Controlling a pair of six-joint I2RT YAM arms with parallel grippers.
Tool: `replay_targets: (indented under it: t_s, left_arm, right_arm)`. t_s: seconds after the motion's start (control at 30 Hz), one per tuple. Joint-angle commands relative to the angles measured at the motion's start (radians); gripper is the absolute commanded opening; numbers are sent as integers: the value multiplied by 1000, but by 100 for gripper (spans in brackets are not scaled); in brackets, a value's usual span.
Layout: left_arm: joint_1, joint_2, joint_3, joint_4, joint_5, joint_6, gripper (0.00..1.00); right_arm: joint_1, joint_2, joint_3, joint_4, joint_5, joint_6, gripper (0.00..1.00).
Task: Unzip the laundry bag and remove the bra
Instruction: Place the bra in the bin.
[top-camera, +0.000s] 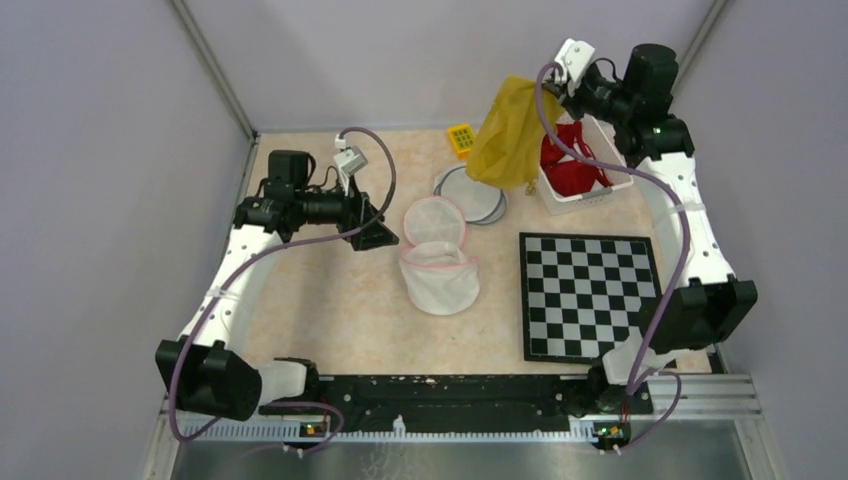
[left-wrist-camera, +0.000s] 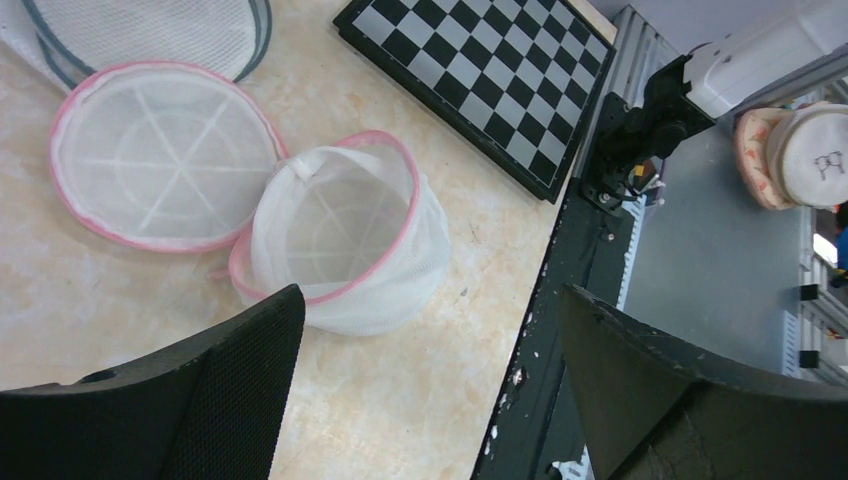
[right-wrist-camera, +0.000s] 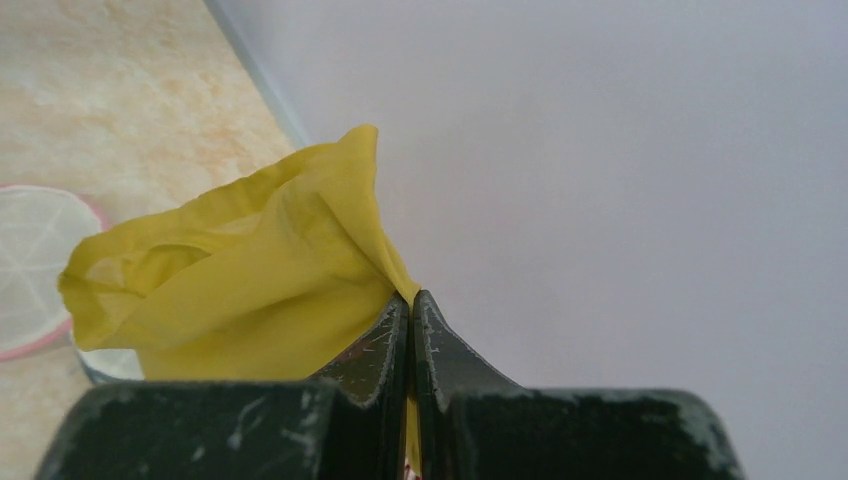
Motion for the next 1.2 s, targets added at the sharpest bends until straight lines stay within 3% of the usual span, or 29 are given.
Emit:
replay_targets:
  t_s: [0.0, 0.2, 0.4, 0.5, 0.77, 1.03, 1.17]
  left_arm:
    - [6, 57, 38, 58, 95, -32, 99]
    - [6, 92, 47, 77, 105, -60, 99]
    - [6, 141, 89, 50, 104, -47, 99]
    - [6, 152, 92, 54, 102, -49, 99]
    - [6, 166, 84, 56, 88, -40, 99]
    - [6, 172, 85, 51, 91, -33, 99]
    - [6, 178, 83, 51, 92, -33, 99]
  right_arm:
    - [-65, 95, 143, 79, -73, -43, 0]
    - [-161, 290, 329, 115, -125, -75, 0]
    - [-227, 526, 624, 133, -139, -95, 0]
    - [-234, 608, 675, 177, -132, -169, 0]
    - [-251, 716, 659, 290, -174, -259, 0]
    - [-272, 601, 279, 347, -225, -412, 0]
    - [-277, 584, 212, 358, -221, -448, 0]
